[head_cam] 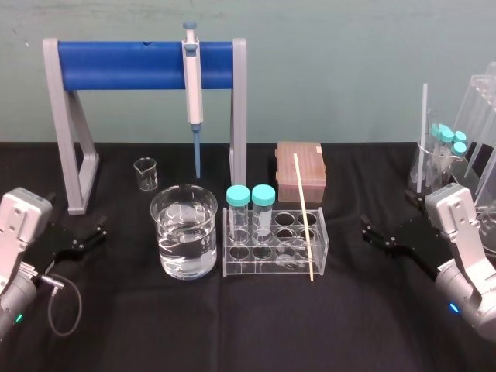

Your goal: Hold the thermometer with one hand and immerse one end into the beaker, then reinsert it into the test tube rack.

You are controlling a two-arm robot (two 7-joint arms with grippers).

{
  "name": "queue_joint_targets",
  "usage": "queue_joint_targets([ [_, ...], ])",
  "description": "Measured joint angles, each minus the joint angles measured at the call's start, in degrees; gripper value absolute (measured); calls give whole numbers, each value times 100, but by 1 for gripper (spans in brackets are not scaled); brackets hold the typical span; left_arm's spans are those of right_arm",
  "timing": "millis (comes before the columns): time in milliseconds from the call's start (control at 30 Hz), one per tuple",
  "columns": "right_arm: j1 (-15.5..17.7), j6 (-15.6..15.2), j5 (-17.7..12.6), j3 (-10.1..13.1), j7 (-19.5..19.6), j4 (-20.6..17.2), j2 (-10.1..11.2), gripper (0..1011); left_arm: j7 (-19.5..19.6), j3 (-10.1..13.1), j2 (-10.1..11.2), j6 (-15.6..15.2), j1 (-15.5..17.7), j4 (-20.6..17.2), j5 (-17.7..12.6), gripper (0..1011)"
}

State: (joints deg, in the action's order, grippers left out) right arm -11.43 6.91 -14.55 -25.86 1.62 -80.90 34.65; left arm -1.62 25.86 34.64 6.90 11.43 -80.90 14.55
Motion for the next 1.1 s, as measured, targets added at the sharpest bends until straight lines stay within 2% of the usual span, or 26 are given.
queue_joint_targets([
  [900, 0, 0, 0, 4, -4, 0, -2, 1003, 0, 0, 0, 0, 0, 0, 0, 1004],
  [1000, 1, -1, -47, 86, -56, -38, -44, 1003, 0, 0, 0, 0, 0, 0, 0, 1003],
  [1100, 3, -126, -256, 207, -196, -133, -107, 1003, 0, 0, 0, 0, 0, 0, 0, 1004],
])
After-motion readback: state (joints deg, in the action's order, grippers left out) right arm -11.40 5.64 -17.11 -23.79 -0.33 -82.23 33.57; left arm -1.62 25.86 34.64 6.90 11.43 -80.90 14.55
